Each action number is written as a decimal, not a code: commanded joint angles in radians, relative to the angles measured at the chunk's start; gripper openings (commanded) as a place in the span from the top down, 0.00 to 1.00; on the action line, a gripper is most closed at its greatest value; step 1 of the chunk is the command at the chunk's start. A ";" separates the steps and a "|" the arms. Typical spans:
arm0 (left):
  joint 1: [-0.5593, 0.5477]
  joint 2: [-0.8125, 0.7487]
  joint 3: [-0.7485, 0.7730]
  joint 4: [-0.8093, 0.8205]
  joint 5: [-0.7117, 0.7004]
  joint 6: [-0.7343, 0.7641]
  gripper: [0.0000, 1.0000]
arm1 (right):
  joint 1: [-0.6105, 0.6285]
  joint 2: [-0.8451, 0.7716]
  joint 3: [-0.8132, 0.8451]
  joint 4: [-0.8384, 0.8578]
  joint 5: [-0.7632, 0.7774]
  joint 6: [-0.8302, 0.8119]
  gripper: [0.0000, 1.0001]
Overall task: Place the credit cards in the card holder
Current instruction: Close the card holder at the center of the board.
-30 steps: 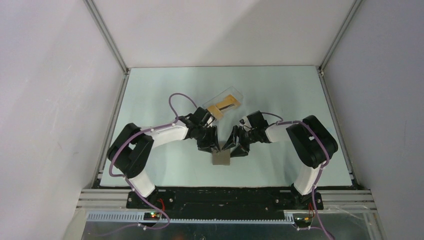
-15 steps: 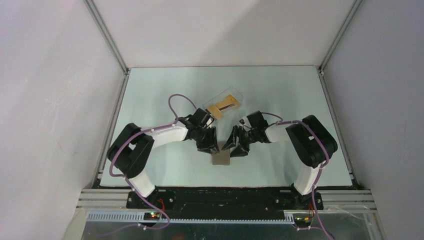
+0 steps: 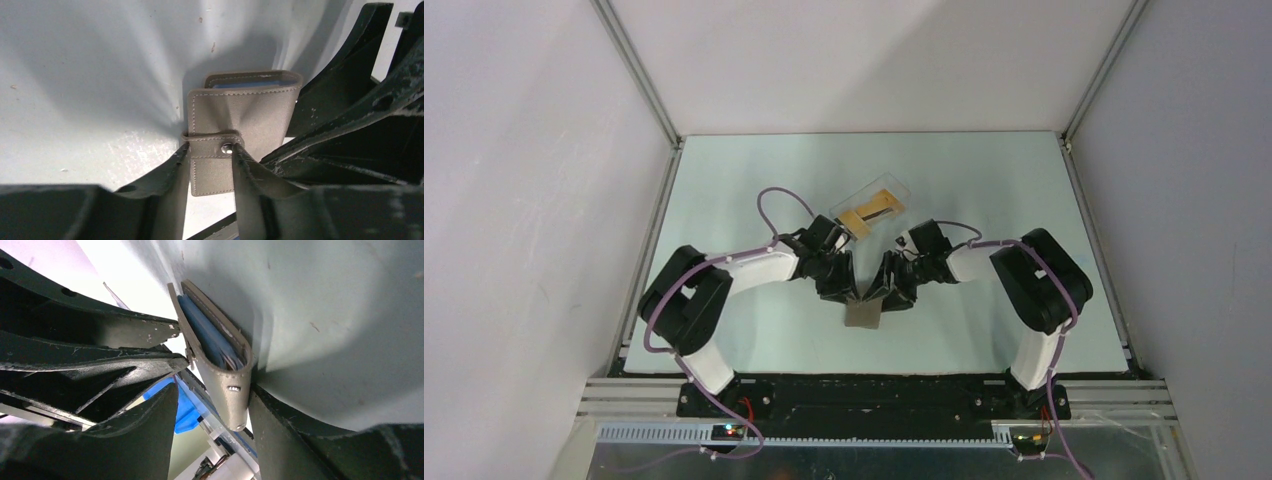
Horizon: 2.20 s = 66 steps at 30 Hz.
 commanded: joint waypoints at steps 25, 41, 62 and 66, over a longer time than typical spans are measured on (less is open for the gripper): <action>0.120 -0.577 -0.053 0.073 0.104 0.081 0.27 | -0.081 -0.506 -0.017 -0.114 -0.020 -0.274 1.00; 0.148 -0.635 -0.154 0.572 0.515 -0.072 0.20 | -0.124 -0.692 -0.016 0.147 -0.355 -0.155 1.00; 0.082 -0.554 -0.139 0.778 0.599 -0.227 0.35 | -0.126 -0.695 -0.016 0.323 -0.347 0.026 1.00; 0.081 -0.545 -0.139 0.782 0.605 -0.243 0.40 | -0.121 -0.694 -0.013 0.293 -0.320 0.018 1.00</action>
